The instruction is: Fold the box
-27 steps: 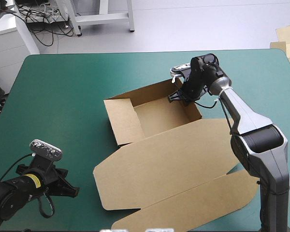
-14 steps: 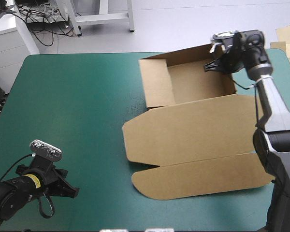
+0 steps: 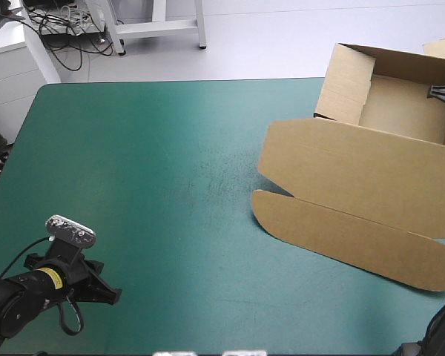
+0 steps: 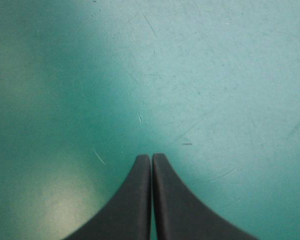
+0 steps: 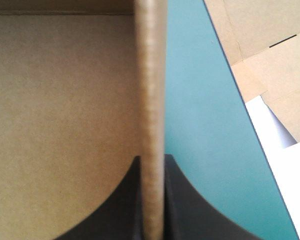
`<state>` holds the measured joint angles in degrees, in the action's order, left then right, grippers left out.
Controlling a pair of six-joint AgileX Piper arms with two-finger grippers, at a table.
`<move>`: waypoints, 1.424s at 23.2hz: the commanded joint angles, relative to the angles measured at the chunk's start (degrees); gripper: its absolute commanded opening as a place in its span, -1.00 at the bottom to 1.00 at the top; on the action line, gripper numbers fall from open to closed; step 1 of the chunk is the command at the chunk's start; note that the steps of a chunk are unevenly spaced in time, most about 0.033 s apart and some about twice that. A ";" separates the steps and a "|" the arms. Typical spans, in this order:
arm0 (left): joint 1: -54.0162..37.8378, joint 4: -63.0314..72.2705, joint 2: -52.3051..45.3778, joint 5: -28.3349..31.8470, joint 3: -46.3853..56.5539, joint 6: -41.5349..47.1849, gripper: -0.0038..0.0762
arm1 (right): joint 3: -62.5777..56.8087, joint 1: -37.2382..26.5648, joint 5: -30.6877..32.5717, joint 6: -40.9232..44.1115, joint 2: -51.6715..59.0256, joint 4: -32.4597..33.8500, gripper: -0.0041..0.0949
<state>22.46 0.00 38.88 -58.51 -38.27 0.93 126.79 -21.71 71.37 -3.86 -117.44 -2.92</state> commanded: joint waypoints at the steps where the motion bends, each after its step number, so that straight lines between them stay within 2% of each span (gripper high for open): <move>1: -0.01 0.00 -0.18 2.53 -1.55 0.35 -0.93 | 1.09 -3.41 0.49 -3.07 2.37 -3.28 -0.94; 7: -0.01 0.00 -0.18 2.53 -1.55 0.53 -0.93 | 0.47 -6.26 0.49 -3.46 0.80 -3.66 -0.83; 10: -0.01 0.00 -0.18 2.41 -1.55 0.34 -0.93 | 0.22 -6.86 0.49 -5.36 0.51 -3.80 -0.68; 13: -0.01 0.00 -0.18 2.41 -1.55 0.34 -0.93 | 0.22 -6.86 0.49 -6.71 0.51 -4.04 -0.28; 15: -0.01 0.00 -0.18 2.41 -1.55 0.34 -0.93 | 0.22 -6.86 0.49 -6.71 0.61 -4.04 0.12; 16: -0.01 0.00 -0.18 2.41 -1.55 0.45 -0.93 | 0.22 -6.86 0.49 -6.47 0.61 -3.61 0.47; 18: -0.01 0.00 -0.18 2.53 -1.55 0.45 -0.93 | 0.22 -6.86 0.49 -6.47 0.88 -3.61 0.80; 21: -0.01 0.00 -0.18 2.53 -1.55 0.34 -0.93 | 0.22 -6.86 0.49 -6.47 2.00 -4.37 0.71; 23: -0.01 0.00 -0.18 2.62 -1.55 0.34 -0.93 | 0.22 -6.86 0.49 -6.47 3.78 -4.87 0.51; 26: -0.01 0.00 -0.18 3.70 -1.55 0.34 -0.93 | 0.22 -6.86 0.49 -6.34 8.01 -8.71 -0.29; 27: -0.01 0.00 -0.18 4.22 -1.55 0.34 -0.93 | 0.22 -6.76 0.49 -6.34 9.56 -11.76 -0.65; 28: -0.01 0.00 -0.18 4.88 -1.55 0.34 -0.93 | 0.22 -6.67 0.49 -6.73 10.61 -13.88 -0.93; 30: -0.01 -0.30 -0.18 6.73 -1.55 0.34 -0.93 | 0.17 -6.07 0.49 -8.12 12.92 -18.14 -0.93; 33: -0.01 -0.91 -0.18 7.43 -1.55 0.13 -0.93 | -1.55 -3.64 0.49 -7.78 16.23 -18.55 -0.94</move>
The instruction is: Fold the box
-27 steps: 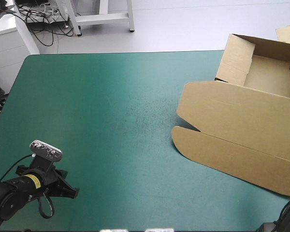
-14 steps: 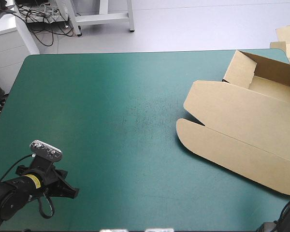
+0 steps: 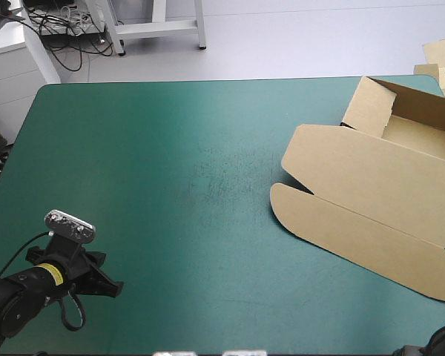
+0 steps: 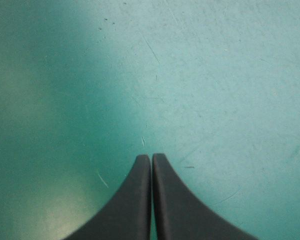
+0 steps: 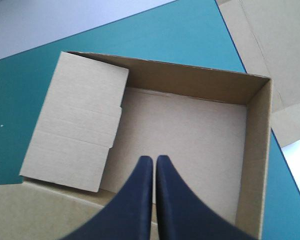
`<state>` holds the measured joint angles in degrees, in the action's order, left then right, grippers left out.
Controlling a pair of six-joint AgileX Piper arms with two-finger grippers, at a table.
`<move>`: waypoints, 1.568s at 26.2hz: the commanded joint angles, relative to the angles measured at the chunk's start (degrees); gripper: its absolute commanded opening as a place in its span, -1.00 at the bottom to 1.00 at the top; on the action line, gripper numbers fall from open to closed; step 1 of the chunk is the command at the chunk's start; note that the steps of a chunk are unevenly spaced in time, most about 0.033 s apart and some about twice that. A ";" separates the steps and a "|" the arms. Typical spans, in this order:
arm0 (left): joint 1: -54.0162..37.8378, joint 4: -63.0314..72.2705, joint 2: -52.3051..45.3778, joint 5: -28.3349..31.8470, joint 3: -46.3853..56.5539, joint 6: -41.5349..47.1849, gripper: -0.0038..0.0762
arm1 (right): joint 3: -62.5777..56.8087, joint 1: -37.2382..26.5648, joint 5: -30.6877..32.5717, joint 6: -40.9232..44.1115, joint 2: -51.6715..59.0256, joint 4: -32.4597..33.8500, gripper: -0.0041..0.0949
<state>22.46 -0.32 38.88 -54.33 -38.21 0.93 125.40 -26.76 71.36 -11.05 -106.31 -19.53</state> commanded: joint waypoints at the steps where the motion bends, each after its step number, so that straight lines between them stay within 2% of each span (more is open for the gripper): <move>1: -0.01 -0.74 -0.18 3.25 -1.61 0.13 -0.93 | -1.76 2.44 0.49 -0.58 6.23 -1.93 -0.94; 10: -0.01 -3.03 -0.18 4.40 -1.61 0.13 -0.93 | -24.84 12.53 0.25 -9.00 20.85 -1.82 -0.94; 19: -0.01 -2.49 -0.26 4.43 -1.40 -0.55 -0.93 | -49.20 19.50 -5.78 -10.30 39.07 -2.10 -0.94; 23: -0.01 -2.49 -1.18 4.95 -0.51 -0.55 -0.93 | -59.52 20.52 -7.85 -11.73 47.76 -2.82 -0.94; 25: -0.01 -2.00 -2.92 5.19 1.60 -0.55 -0.93 | -69.35 20.65 -8.64 -14.85 56.56 -3.06 -0.94; 29: -0.01 -1.21 -6.43 5.40 5.70 -0.55 -0.93 | -80.04 20.65 -8.79 -15.91 67.64 -3.14 -0.96; 36: -0.01 0.76 -9.46 5.90 9.00 -1.23 -0.93 | -89.08 20.65 -12.04 -17.24 76.31 -3.14 -0.96; 41: -0.01 0.76 -10.00 6.30 9.43 -1.23 -0.93 | -94.02 20.65 -13.08 -17.24 78.66 -3.43 -0.96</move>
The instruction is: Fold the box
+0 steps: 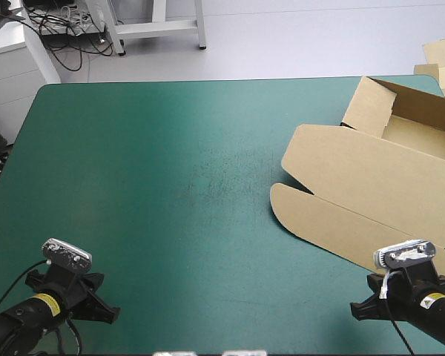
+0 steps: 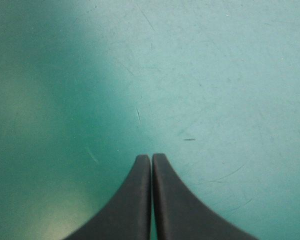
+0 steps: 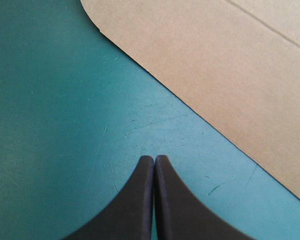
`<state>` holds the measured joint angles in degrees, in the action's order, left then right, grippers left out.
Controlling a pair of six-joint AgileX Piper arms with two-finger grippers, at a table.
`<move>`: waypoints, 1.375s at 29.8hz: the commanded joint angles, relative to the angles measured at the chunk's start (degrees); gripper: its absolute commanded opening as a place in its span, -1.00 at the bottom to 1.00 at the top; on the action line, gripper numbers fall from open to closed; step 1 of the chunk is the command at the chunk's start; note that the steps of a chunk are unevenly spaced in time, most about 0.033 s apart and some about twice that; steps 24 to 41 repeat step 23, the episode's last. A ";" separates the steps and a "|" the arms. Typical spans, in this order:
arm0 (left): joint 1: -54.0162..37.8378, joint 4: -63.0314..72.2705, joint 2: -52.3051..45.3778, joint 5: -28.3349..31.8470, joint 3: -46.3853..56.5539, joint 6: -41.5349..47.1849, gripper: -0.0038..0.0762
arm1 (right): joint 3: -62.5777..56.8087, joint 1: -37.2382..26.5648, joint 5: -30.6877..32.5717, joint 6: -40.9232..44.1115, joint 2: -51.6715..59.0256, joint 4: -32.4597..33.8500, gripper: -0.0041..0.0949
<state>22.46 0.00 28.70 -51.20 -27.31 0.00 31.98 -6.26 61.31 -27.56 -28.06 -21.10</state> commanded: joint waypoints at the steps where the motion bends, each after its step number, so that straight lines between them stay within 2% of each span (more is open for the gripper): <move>1: -0.01 0.44 0.18 3.17 -1.47 0.00 -0.93 | -1.29 0.15 -3.16 -0.73 0.65 -2.03 -0.96; 41: -0.01 0.00 0.18 3.17 -1.47 0.66 -0.93 | -1.92 0.15 -2.45 -0.21 1.03 -2.27 -0.96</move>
